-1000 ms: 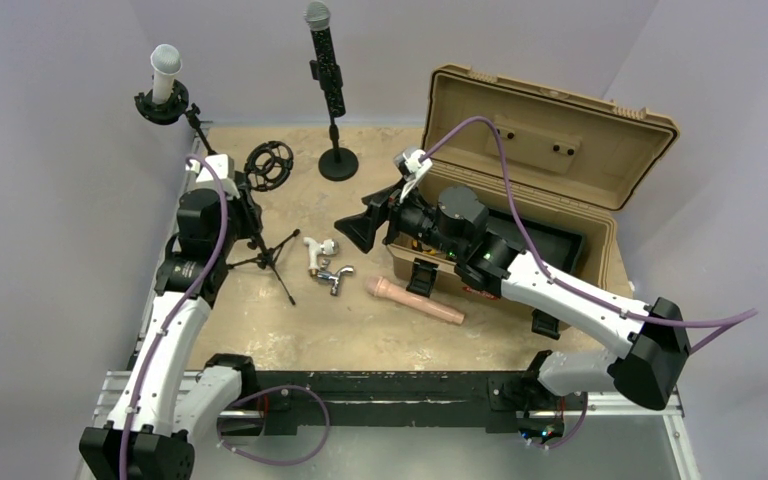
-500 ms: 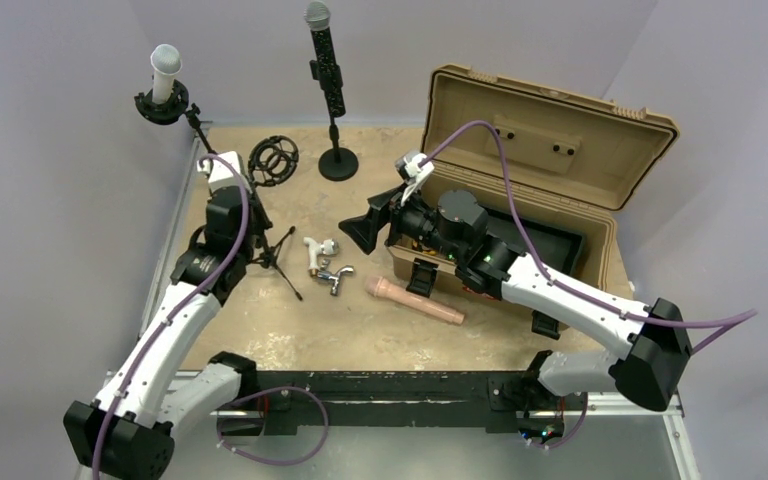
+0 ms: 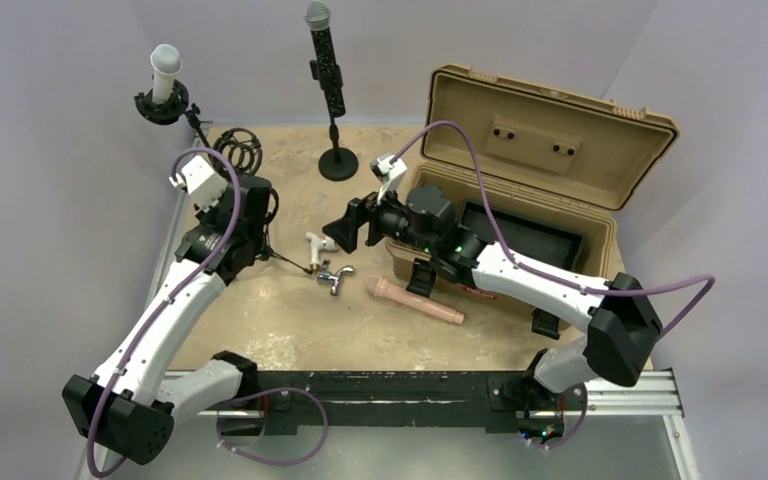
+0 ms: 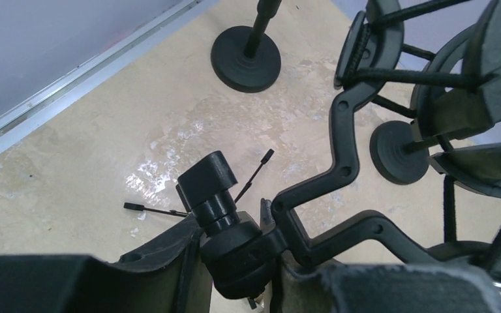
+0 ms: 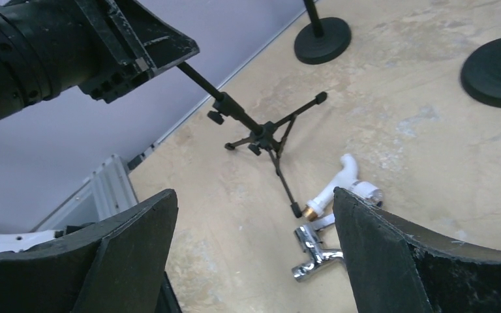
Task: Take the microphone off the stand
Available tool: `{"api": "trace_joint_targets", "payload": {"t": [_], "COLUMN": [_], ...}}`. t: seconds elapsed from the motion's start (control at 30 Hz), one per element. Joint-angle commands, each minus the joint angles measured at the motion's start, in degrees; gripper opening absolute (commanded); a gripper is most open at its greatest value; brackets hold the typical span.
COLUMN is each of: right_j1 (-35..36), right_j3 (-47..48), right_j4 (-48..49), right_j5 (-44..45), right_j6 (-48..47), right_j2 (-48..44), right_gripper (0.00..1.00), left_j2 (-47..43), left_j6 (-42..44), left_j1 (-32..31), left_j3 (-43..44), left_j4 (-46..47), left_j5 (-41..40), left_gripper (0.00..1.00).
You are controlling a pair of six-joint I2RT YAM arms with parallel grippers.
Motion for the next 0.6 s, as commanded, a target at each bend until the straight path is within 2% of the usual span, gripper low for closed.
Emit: {"api": "trace_joint_targets", "payload": {"t": [0.0, 0.13, 0.27, 0.37, 0.57], "right_j1": [0.97, 2.06, 2.47, 2.75, 4.82], "right_j3": [4.44, 5.28, 6.40, 7.19, 8.90], "right_j4": [4.86, 7.49, 9.62, 11.52, 15.19], "right_j5": [-3.53, -3.54, -2.68, -3.08, -2.11], "right_j6": [5.97, 9.90, 13.66, 16.70, 23.97], "right_j2": [2.61, 5.62, 8.53, 10.47, 15.03], "right_gripper": [0.87, 0.86, 0.85, 0.84, 0.80], "left_j2": [0.88, -1.32, -5.79, -9.62, -19.04], "left_j6": [-4.80, -0.46, 5.80, 10.67, 20.75], "left_j1": [-0.15, -0.13, -0.06, -0.06, -0.05], "left_j3": [0.36, -0.51, -1.47, -0.22, 2.99], "left_j4": [-6.70, -4.09, -2.25, -3.44, -3.56], "left_j5": [0.08, 5.47, 12.62, 15.03, 16.10], "left_gripper": [0.17, 0.50, 0.70, 0.76, 0.78]}}
